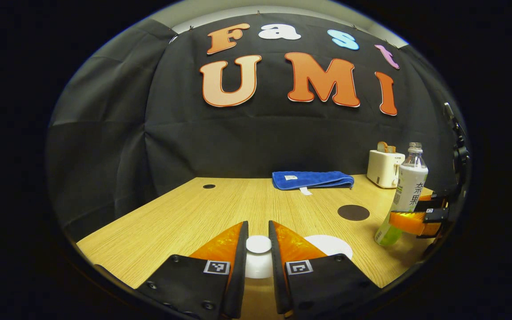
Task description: Open the teacup lid with one hand, grasp the water bottle and pour water into the teacup with the other hand; after pouring, place the water bottle on the coaster and then close the teacup lid.
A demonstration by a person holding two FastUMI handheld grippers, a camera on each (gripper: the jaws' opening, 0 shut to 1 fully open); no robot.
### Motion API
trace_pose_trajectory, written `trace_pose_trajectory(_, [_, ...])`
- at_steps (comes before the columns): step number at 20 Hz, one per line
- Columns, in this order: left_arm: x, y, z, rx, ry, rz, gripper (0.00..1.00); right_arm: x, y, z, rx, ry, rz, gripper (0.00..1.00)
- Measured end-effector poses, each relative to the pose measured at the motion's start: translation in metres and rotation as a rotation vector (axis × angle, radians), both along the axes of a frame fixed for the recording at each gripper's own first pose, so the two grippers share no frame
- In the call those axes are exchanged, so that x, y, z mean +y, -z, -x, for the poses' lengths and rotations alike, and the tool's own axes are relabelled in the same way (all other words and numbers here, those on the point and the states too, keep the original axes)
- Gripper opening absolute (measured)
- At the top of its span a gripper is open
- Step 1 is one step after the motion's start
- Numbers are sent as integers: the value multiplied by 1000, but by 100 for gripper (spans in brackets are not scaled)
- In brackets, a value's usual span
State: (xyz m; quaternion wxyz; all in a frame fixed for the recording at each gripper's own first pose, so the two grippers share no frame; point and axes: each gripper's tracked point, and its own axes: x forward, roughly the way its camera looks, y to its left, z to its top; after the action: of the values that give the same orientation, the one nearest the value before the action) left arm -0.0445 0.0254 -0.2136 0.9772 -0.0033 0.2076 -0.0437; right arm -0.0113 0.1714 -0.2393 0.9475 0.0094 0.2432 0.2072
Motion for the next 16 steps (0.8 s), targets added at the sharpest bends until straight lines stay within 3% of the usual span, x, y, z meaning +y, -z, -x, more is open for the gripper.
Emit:
trace_pose_trajectory(5, [8, 4, -1, 3, -4, -3, 29, -16, -7, -12, -11, 20, 52, 58])
trace_pose_trajectory(6, [10, 4, -1, 6, -7, -1, 32, -20, -9, -16, -23, 20, 74, 61])
trace_pose_trajectory(9, [14, 6, -1, 8, -9, -7, 29, -29, -16, -25, -63, 10, 174, 61])
trace_pose_trajectory(16, [37, 8, 3, 18, -37, -25, 32, -26, -25, -35, -209, -68, 453, 61])
